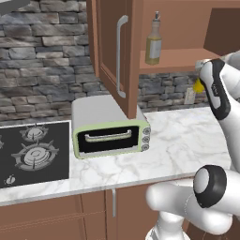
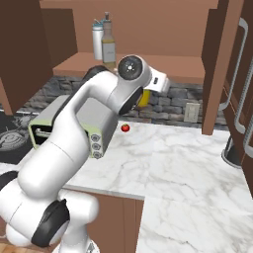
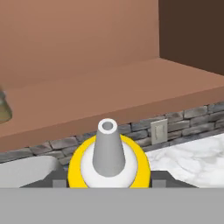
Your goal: Pick the mustard and oil and vinegar bottle from the counter and place them in the cabinet.
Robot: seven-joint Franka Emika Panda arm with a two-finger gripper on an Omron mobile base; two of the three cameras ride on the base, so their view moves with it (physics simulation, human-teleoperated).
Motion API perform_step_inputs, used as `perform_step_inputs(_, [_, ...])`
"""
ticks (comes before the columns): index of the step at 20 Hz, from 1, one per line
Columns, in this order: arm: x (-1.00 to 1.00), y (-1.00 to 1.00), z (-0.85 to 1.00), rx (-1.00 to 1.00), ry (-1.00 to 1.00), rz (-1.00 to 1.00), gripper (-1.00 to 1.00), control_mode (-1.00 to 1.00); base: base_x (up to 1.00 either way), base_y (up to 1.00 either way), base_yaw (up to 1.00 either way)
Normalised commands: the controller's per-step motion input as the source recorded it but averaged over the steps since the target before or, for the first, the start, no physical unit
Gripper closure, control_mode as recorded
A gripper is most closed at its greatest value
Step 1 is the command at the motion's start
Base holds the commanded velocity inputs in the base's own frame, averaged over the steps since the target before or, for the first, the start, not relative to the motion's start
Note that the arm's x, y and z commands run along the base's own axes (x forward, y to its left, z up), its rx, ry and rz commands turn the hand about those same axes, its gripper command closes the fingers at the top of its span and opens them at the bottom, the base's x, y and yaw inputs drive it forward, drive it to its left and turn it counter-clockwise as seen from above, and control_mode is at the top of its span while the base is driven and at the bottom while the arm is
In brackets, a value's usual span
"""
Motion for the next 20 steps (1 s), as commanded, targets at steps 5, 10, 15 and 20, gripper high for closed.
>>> perform_step_inputs(5, [-0.06, 0.20, 0.23, 0.00, -0.17, 0.00, 1.00, -1.00, 0.00, 0.00, 0.00])
perform_step_inputs(10, [0.04, 0.24, 0.16, 0.00, -0.02, 0.00, 1.00, -1.00, 0.00, 0.00, 0.00])
perform_step_inputs(15, [0.16, 0.13, 0.29, 0.00, 0.00, 0.00, 1.00, -1.00, 0.00, 0.00, 0.00])
perform_step_inputs(20, [0.02, 0.00, 0.40, 0.00, 0.00, 0.00, 1.00, -1.00, 0.00, 0.00, 0.00])
